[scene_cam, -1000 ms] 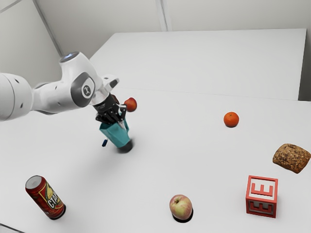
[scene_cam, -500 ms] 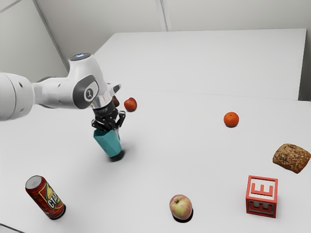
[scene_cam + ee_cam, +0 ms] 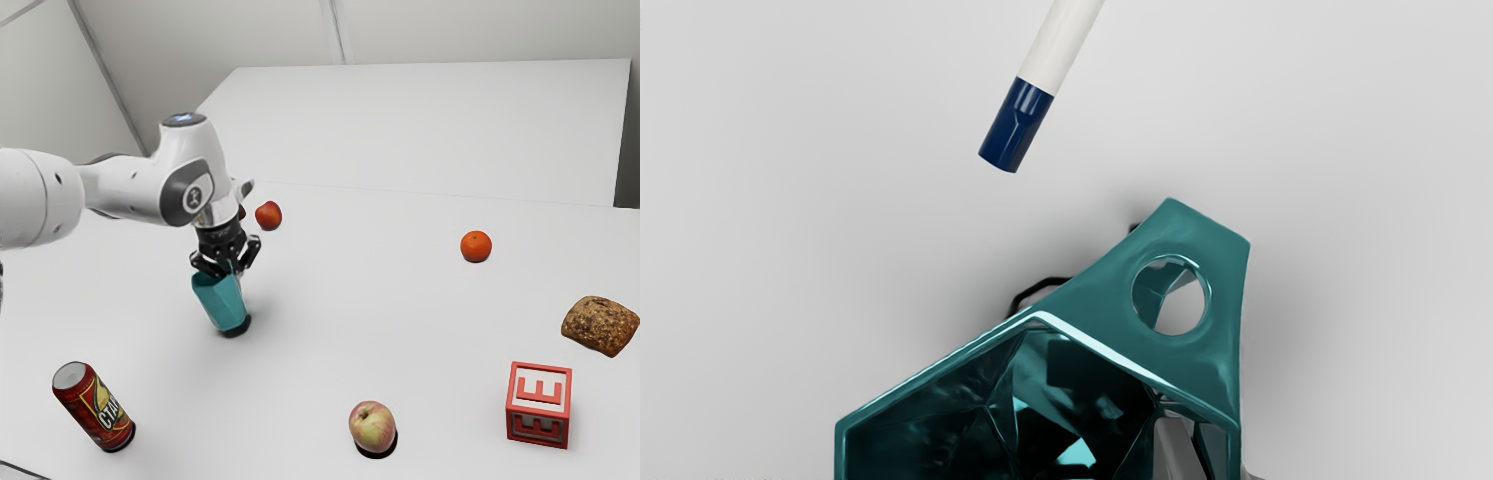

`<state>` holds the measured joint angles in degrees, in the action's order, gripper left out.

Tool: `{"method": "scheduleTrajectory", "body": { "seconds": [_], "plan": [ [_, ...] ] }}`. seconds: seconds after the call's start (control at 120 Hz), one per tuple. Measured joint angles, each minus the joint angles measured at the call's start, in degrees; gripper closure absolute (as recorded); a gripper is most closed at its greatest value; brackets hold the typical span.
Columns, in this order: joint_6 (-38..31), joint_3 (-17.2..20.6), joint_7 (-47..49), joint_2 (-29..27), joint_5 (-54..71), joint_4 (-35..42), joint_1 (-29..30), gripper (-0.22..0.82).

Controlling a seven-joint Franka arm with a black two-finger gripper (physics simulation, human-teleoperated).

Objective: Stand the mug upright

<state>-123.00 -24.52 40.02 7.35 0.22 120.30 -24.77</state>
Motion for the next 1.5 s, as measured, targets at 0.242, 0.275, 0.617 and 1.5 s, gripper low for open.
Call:
{"method": "scheduleTrajectory", "body": {
  "seconds": [0.242, 0.275, 0.617, 1.5],
  "plan": [
    [0.32, -0.01, 2.35, 2.14, 0.54, -0.49, -0.71, 0.79],
    [0.41, -0.01, 2.60, 2.19, 0.76, -0.55, -0.74, 0.79],
    [0.37, -0.08, 4.21, 3.03, 1.22, -1.36, -1.19, 0.33],
    [4.62, -0.27, 4.53, 0.28, 1.30, -6.36, -0.66, 0.01]
  ]
}}
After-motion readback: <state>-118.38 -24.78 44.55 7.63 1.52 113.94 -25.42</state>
